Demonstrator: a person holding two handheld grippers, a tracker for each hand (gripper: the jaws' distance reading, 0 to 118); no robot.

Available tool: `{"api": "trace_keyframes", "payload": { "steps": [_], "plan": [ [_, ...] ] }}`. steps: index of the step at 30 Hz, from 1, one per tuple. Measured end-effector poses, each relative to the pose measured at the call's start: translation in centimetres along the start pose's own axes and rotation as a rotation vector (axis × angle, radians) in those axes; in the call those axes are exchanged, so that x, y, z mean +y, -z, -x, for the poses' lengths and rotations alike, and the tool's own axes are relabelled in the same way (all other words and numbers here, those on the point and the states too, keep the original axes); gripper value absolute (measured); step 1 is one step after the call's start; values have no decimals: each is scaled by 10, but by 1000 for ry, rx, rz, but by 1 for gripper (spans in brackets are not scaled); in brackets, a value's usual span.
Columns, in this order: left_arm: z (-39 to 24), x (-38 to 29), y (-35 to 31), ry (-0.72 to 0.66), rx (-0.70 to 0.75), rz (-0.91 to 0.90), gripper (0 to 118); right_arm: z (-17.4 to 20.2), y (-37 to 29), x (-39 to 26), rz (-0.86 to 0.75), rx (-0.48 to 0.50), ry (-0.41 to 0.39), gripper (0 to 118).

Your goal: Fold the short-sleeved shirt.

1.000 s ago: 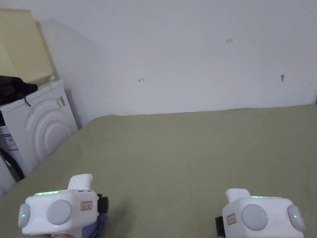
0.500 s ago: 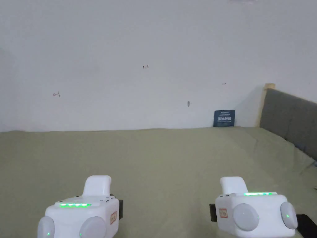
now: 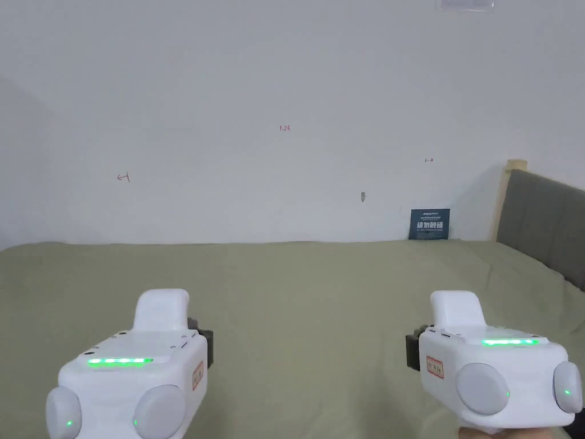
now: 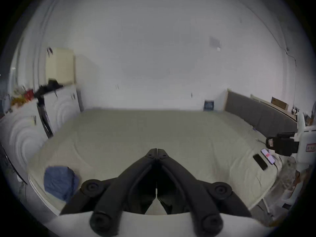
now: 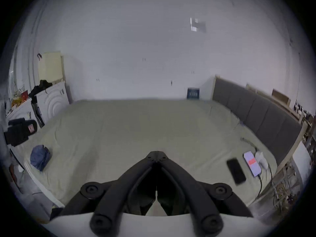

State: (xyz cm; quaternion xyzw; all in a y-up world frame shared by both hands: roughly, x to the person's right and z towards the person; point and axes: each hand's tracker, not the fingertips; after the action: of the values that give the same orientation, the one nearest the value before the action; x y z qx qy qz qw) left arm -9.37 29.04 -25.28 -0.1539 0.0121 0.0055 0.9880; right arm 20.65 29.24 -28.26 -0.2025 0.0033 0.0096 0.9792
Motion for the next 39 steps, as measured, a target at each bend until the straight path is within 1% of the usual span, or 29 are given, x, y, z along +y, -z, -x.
{"api": "trace_keyframes", "payload": {
  "steps": [2, 4, 6, 7, 9, 10, 11, 12, 13, 14, 15, 16, 17, 18, 19, 23, 27, 30, 33, 35, 39],
  "plan": [
    [3, 10, -10, 37, 47, -111, 0, 1, -9, 10, -138, -11, -16, 0],
    [7, 16, -16, 50, 88, -177, 0, 2, -14, 13, -225, -15, -38, 0],
    [11, 16, -19, 31, 122, -222, 0, 2, -16, 11, -276, -13, -58, 0],
    [14, 17, -20, 14, 119, -222, 0, 3, -15, 9, -284, -29, -67, 0],
    [19, 18, -19, -16, 108, -207, 0, 2, -13, 7, -282, -29, -64, 0],
    [21, 19, -17, -27, 106, -203, 2, 1, -11, 7, -289, -23, -57, 0],
    [21, 18, -17, -28, 111, -210, 10, 1, -10, 6, -292, -26, -56, 0],
    [21, 17, -16, -27, 118, -219, 24, 2, -8, 6, -289, -31, -60, 1],
    [21, 16, -16, -22, 124, -224, 52, 1, -6, 6, -287, -38, -59, 10],
    [21, 17, -16, -17, 122, -222, 79, -1, -5, 4, -291, -37, -55, 34],
    [21, 17, -15, -11, 118, -216, 104, -2, -4, 3, -298, -30, -56, 73],
    [21, 18, -14, -12, 116, -211, 118, -3, -1, 3, -294, -26, -63, 117],
    [21, 17, -13, -12, 121, -212, 118, -3, 4, 3, -273, -37, -73, 116],
    [19, 12, -14, -7, 134, -245, 118, -3, 4, -4, -257, -39, -69, 117],
    [17, 10, -14, -4, 140, -255, 118, -4, 5, -11, -308, -50, -71, 118],
    [19, 8, -12, -2, 145, -248, 118, -8, 1, -11, -332, 5, -35, 118],
    [21, 5, -8, -13, 142, -217, 118, -7, -4, -11, -361, 6, -24, 118],
    [23, 3, -7, -19, 139, -210, 118, -10, -8, -8, -371, 49, -9, 118],
    [26, 1, -7, -28, 125, -213, 118, -9, -9, -7, -372, 42, -11, 118],
    [26, 1, -7, -24, 128, -210, 118, -8, -9, -5, -377, 13, -20, 118],
    [28, 1, -7, -21, 118, -208, 118, -10, -8, -3, -372, -9, -10, 118]
  ]
}}
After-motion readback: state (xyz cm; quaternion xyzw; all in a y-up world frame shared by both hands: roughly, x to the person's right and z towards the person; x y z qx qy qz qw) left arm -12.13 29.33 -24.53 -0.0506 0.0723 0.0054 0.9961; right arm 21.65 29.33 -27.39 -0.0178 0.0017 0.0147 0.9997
